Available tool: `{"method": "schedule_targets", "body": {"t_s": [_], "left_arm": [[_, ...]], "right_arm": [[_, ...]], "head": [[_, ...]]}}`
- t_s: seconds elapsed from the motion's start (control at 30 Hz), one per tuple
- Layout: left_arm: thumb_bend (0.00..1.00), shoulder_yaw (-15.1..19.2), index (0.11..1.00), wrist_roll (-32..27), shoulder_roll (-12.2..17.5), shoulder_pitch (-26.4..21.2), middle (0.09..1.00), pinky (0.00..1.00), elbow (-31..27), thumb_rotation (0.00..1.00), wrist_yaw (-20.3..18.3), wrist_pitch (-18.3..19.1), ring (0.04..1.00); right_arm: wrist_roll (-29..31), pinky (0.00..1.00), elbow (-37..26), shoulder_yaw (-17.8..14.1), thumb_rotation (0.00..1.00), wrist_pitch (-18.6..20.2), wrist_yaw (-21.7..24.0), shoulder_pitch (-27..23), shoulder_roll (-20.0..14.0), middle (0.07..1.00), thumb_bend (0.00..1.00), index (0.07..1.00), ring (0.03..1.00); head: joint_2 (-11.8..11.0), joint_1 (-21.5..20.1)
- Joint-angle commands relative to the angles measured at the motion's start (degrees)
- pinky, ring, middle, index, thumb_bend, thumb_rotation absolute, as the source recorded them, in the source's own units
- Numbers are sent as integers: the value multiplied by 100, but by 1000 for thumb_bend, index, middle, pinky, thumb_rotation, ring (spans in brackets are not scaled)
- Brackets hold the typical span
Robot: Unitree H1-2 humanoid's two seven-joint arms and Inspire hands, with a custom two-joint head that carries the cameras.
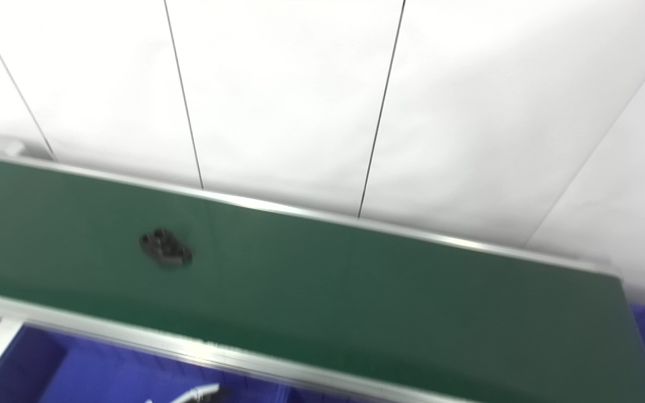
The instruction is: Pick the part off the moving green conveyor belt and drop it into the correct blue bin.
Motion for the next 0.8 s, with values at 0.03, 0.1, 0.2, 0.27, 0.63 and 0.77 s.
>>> {"method": "schedule_targets", "body": {"t_s": [0.03, 0.1, 0.2, 0.27, 0.63, 0.77], "left_arm": [[933, -68, 789, 30, 91, -114, 799, 600, -7, 437, 183, -185, 716], [935, -121, 788, 39, 98, -142, 799, 614, 4, 438, 245, -185, 722], [936, -198, 788, 80, 102, -181, 803, 621, 12, 446, 379, -185, 725], [936, -225, 789, 49, 112, -190, 801, 607, -4, 447, 378, -185, 717], [930, -433, 787, 84, 139, -276, 804, 636, -37, 417, 627, -185, 731], [934, -472, 784, 58, 137, -308, 809, 611, -11, 436, 645, -185, 726]], "right_arm": [[-16, 960, -80, 43, 458, -322, -81, -36, -10, 991, 695, 1000, 956], [-7, 969, -83, 36, 456, -323, -84, -34, -2, 991, 696, 1000, 956], [62, 978, -115, 41, 430, -323, -74, -25, 6, 984, 693, 1000, 957], [30, 967, -136, 30, 432, -323, -80, -12, 7, 983, 693, 1000, 953], [-653, 836, -618, 293, 474, -323, -886, 13, -148, 912, 697, 987, 857], [-686, 743, -958, 635, 432, -323, -1381, -140, -256, 871, 712, 952, 810]], "head": [[9, -9], [0, -19], [30, -59], [48, -80], [124, -36], [137, -37]]}}
